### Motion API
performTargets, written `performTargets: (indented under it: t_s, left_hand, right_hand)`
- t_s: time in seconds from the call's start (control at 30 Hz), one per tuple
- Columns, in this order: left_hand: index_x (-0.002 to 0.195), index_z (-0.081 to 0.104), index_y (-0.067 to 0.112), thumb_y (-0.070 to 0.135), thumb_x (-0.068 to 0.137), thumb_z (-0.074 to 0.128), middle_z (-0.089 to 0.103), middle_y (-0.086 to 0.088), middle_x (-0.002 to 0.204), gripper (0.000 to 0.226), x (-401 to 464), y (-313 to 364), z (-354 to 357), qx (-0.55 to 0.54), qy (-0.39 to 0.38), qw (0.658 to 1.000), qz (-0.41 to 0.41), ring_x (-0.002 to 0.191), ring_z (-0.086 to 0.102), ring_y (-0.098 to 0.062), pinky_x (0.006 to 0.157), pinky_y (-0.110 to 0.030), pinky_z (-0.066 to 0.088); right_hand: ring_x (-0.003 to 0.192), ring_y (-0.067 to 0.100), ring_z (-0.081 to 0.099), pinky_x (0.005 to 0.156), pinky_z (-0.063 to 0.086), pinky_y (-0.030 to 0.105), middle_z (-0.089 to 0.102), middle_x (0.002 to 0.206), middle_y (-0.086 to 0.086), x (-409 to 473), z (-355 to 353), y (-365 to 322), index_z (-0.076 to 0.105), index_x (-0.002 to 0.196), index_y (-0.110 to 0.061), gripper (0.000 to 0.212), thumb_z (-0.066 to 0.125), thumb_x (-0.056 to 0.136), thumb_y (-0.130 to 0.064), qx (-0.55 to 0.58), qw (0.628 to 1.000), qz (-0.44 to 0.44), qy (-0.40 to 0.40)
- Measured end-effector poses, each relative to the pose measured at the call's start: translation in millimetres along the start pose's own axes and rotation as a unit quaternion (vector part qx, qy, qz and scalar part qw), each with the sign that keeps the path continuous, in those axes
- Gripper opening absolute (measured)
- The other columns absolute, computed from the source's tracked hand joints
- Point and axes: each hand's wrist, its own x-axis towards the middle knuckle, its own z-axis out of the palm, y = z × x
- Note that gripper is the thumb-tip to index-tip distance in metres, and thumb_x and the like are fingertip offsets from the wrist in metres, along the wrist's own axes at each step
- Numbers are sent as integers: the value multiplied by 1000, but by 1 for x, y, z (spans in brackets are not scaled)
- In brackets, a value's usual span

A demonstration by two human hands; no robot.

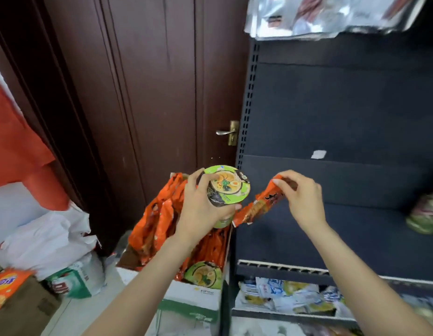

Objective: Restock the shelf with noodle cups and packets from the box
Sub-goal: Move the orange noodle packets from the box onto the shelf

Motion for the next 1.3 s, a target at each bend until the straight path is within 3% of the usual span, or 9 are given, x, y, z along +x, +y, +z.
performTargets:
  t_s: [0.3,0.6,0.7,0.77,0.87,1.0,1.13,1.3]
  left_hand:
    - [112,53,22,35,58,87,36,2,133,65,-4,133,200,-45,-105,993,28,127,34,-9,99,-9,21]
    - [113,48,17,30,64,84,32,1,131,62,-14,252,403,-77,-213,973,43,122,37,-10,99,-14,29]
    - [114,49,16,35,63,85,32,2,130,65,-6,271,456,-70,-254,964,43,119,39,-9,97,-13,29]
    - [114,50,16,37,62,85,33,2,129,66,3,277,489,-61,-274,959,41,118,40,-10,95,-12,29]
    - [115,51,14,37,62,85,34,0,130,67,15,282,535,-53,-294,953,39,121,39,-12,93,-11,25]
    - [117,52,16,36,63,84,34,-1,133,66,26,283,590,-52,-318,946,28,124,39,-14,96,-12,25]
    - [129,52,18,31,63,86,28,-4,139,75,28,286,630,-57,-347,936,28,133,30,-17,106,-16,20]
    - [130,52,18,25,62,87,24,-4,145,76,16,280,662,-71,-341,937,3,137,26,-16,103,-9,16]
  right_hand:
    - [80,14,63,77,50,33,68,85,-5,-32,-191,147,67,86,-17,10,58,91,-15,-29,997,51,55]
    - [74,17,62,70,49,35,67,83,-4,-49,-355,294,68,91,-14,10,59,91,-15,-103,988,79,79]
    - [69,10,59,67,44,18,65,80,-5,-43,-384,331,68,92,-12,10,59,91,-13,-100,985,107,96]
    - [72,9,59,68,41,14,66,84,-4,-36,-397,351,68,94,-10,11,58,91,-11,-96,982,126,103]
    - [84,14,62,76,44,21,69,91,0,-25,-413,380,68,94,-9,12,56,92,-11,-93,981,139,96]
    - [83,18,64,80,50,34,68,87,1,-9,-431,414,66,90,-11,9,56,92,-11,-109,980,151,65]
    - [78,18,63,74,50,31,66,80,0,3,-444,439,63,85,-12,9,57,90,-7,-96,981,163,48]
    - [76,16,63,73,49,29,63,77,-8,8,-454,465,60,82,-18,13,58,90,-8,-74,983,164,27]
